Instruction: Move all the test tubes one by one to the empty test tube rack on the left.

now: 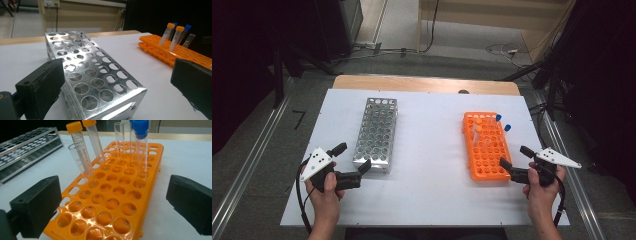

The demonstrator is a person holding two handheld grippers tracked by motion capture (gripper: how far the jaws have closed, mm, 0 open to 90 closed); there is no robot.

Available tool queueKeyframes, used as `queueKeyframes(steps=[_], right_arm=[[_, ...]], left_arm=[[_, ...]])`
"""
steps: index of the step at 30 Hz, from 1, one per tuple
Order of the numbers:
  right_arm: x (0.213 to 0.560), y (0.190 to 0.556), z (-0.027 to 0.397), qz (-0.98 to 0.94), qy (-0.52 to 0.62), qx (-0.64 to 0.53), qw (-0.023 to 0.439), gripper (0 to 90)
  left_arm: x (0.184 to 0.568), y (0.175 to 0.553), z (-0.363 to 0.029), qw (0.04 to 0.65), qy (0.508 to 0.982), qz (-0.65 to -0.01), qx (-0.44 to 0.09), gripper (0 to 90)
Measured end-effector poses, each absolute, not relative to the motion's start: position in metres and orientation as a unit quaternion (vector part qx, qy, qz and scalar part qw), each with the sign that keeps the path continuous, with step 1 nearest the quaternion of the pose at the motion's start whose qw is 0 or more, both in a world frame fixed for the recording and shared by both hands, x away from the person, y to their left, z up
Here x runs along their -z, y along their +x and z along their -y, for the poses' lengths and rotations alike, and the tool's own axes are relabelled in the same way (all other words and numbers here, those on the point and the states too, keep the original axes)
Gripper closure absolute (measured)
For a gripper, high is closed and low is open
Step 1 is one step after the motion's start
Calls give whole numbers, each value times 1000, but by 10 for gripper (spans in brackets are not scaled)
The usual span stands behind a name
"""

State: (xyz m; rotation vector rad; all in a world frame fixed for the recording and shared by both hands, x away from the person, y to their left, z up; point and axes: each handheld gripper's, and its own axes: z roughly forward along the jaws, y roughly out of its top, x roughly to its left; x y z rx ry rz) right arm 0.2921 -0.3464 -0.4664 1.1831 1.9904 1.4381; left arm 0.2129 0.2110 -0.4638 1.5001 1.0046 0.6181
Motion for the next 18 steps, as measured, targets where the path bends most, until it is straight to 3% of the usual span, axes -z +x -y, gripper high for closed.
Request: queueKeyframes(steps=[7, 12, 13, 15, 17, 18], right_arm=[[461, 302, 351, -706, 444, -511, 210, 70], [457, 317, 354, -700, 461, -506, 207, 239], [457, 317, 354, -700, 461, -506, 207, 239], [457, 329, 351, -711, 462, -489, 206, 367], [458, 335, 351, -713, 462, -487, 204, 400], [460, 343, 349, -716, 464, -479, 206, 467]], left_arm=[[462, 212, -210, 581, 638, -431, -264, 0], [460, 211, -209, 583, 637, -428, -266, 0], [460, 211, -209, 583, 637, -428, -266, 0], [460, 211, -209, 583, 636, -429, -266, 0], [460, 211, -208, 581, 640, -428, -265, 0], [460, 211, -207, 580, 642, -426, -264, 0]])
